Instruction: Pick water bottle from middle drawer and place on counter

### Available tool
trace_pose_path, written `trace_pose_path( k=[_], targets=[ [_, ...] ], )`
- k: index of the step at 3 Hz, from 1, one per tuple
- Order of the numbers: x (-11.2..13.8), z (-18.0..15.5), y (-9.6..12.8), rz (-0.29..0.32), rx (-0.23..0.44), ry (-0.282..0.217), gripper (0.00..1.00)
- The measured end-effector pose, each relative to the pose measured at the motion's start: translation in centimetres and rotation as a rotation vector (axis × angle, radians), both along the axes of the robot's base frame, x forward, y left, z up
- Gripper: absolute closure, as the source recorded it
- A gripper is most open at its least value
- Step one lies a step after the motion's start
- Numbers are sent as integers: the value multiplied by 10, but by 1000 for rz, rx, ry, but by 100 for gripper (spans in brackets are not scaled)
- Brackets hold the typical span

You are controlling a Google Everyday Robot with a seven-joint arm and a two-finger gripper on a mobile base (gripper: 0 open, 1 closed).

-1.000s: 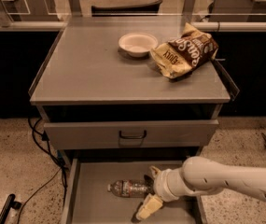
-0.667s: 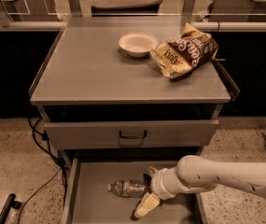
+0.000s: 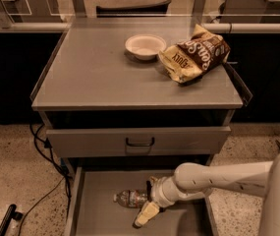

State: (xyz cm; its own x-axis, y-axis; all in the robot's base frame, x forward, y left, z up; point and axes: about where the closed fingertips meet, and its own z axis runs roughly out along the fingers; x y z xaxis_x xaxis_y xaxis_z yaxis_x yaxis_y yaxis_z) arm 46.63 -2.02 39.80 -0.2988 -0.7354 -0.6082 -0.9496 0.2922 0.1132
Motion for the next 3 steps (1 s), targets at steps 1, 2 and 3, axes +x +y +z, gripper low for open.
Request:
trace_pose_path(
  k=[1,2,3],
  targets=[
    [8,-17,3,-2,-18,24,0],
    [16,-34,5,-4,-45,44,0],
    [16,-35,5,-4,-46,45,0]
  ],
)
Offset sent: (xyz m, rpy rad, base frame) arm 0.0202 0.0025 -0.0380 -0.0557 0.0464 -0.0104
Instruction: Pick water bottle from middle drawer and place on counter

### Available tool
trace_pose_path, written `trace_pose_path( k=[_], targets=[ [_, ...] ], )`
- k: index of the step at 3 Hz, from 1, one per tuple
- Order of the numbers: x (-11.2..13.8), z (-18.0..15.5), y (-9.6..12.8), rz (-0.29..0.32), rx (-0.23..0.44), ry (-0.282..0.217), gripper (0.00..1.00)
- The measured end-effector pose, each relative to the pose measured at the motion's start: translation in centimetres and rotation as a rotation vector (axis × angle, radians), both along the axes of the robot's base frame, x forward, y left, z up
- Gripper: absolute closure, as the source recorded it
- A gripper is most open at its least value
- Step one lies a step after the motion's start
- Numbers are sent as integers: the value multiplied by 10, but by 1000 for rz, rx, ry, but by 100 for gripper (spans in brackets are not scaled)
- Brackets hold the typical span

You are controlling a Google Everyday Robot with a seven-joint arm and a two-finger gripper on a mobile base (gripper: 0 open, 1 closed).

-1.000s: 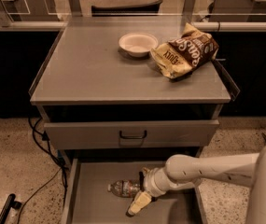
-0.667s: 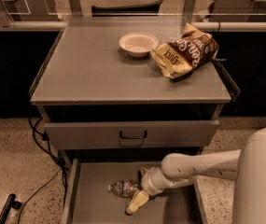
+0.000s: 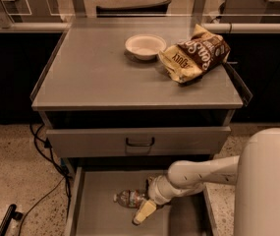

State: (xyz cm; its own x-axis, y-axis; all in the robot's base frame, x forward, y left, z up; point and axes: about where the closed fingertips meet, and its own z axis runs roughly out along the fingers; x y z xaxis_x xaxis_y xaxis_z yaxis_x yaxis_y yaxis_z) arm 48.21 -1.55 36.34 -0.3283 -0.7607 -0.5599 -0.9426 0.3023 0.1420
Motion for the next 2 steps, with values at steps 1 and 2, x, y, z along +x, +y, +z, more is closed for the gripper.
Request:
trace_pose_path(
  k=[1,2],
  targets=[
    [0,0,0,0,0,0,27],
    [0,0,0,0,0,0,50]
  ],
)
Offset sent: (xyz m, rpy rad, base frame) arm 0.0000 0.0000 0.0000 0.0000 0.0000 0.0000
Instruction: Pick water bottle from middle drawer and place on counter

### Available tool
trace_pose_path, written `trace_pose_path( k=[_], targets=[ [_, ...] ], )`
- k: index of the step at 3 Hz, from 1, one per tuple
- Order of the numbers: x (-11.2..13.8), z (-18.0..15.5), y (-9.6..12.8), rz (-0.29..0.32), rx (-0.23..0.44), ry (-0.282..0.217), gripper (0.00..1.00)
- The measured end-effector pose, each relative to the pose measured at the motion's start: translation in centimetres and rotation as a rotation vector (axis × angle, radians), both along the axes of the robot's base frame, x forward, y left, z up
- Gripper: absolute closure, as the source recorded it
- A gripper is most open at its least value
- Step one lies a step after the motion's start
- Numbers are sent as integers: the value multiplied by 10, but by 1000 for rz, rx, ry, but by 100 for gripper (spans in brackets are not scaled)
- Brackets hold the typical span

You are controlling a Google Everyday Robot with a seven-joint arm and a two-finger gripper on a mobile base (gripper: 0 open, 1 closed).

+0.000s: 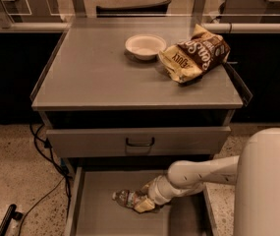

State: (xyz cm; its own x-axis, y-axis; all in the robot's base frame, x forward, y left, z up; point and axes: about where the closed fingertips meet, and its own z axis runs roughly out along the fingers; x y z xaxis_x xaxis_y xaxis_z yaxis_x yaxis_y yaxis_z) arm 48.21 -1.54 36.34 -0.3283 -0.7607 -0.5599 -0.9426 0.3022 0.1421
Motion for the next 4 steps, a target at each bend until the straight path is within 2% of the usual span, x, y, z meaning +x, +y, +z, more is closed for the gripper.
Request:
trace_pose_path(
  k=[1,2,3,4],
  targets=[
    [0,0,0,0,0,0,80],
    [0,0,0,0,0,0,100],
    [0,0,0,0,0,0,100],
    [-9,21,-3,24,-16,-10,100]
  ],
)
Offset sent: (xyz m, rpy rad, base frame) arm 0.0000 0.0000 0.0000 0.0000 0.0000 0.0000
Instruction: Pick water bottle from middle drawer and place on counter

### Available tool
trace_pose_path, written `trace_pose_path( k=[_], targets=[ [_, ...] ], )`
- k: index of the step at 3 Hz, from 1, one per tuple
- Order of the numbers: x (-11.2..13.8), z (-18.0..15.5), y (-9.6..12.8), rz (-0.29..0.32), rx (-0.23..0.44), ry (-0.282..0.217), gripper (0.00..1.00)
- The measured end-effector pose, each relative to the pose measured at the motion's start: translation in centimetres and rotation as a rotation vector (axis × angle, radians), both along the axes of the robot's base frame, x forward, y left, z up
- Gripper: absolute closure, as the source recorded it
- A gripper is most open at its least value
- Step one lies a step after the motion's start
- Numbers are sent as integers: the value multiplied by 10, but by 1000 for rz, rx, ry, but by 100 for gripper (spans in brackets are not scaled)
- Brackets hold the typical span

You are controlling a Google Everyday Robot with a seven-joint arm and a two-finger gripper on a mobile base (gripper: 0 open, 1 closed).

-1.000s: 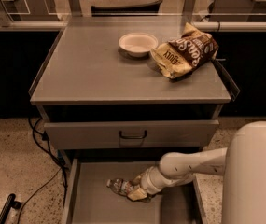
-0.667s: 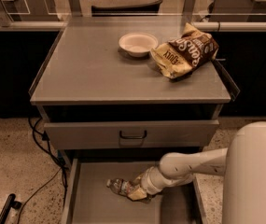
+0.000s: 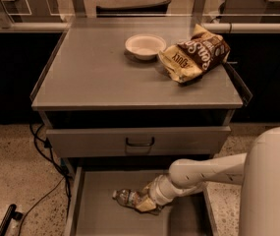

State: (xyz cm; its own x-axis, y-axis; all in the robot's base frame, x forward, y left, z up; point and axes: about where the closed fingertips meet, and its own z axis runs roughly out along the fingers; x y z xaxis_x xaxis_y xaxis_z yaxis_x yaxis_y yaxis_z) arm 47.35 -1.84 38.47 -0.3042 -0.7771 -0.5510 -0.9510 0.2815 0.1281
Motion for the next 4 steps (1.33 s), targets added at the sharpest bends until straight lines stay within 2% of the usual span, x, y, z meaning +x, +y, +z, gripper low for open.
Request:
trace_pose_path(
  k=[1,2,3,4],
  targets=[
    [-7,49,-9,34,-17,-43,100],
    [2,114,-17,70,-39,-120,100],
    [24,187,-29,94,-53,-187,100],
    [22,241,-35,139,-53,-200,100]
  ],
)
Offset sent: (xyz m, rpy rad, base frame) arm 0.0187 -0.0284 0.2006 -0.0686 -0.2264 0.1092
